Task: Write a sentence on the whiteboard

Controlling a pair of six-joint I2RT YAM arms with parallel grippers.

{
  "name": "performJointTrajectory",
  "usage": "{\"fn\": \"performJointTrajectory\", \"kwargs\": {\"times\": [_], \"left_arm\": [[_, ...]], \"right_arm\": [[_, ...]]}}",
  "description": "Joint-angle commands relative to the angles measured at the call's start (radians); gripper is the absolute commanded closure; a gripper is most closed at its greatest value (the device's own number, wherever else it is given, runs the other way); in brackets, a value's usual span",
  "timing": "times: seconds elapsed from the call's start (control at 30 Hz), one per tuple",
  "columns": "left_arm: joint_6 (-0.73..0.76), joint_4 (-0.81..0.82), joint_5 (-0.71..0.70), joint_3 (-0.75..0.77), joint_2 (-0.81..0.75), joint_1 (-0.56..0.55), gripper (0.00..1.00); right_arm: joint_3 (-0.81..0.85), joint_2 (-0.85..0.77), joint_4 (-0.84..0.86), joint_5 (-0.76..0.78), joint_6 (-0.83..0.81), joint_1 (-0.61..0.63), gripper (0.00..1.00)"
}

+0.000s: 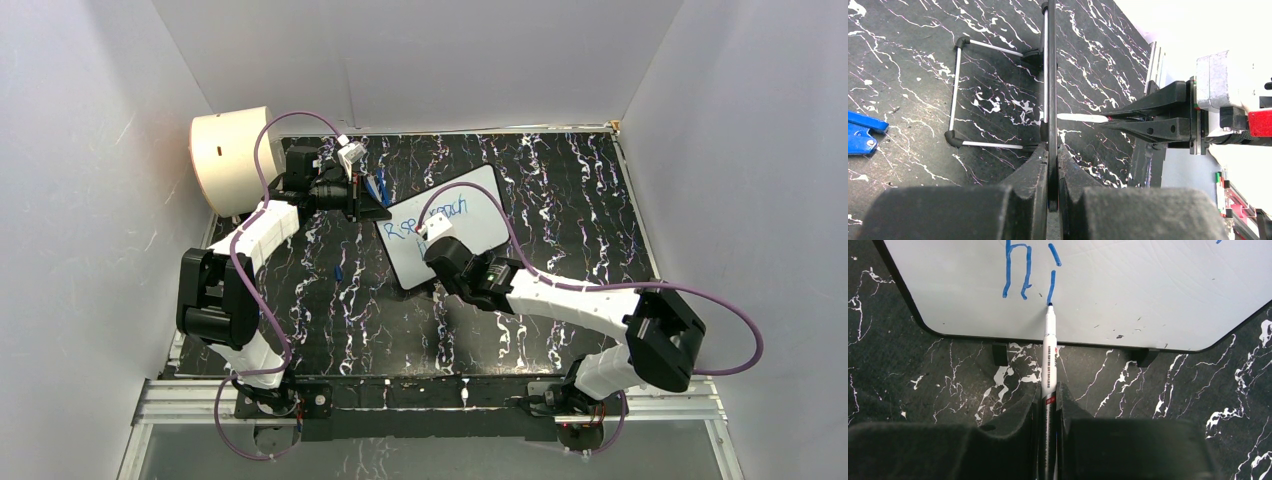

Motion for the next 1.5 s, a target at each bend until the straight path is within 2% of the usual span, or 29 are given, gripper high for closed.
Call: {"fn": "performJointTrajectory", "kwargs": {"times": [0.0,0.37,1.47], "left_arm": [[0.019,-0.046,0.012,0.014,-0.011,-0.023,1.00],[0.021,-0.052,0.011,0.014,-0.014,-0.023,1.00],[0.023,-0.051,0.017,0.017,-0.009,-0.023,1.00]], "right_arm": [[0.009,-0.053,0.048,0.049,-0.004,-0.005,1.00],[-0.012,-0.082,0.096,0.097,-0.006,-0.015,1.00],[0.016,-0.026,0.130,0.061,-0.004,-0.052,1.00]]}}
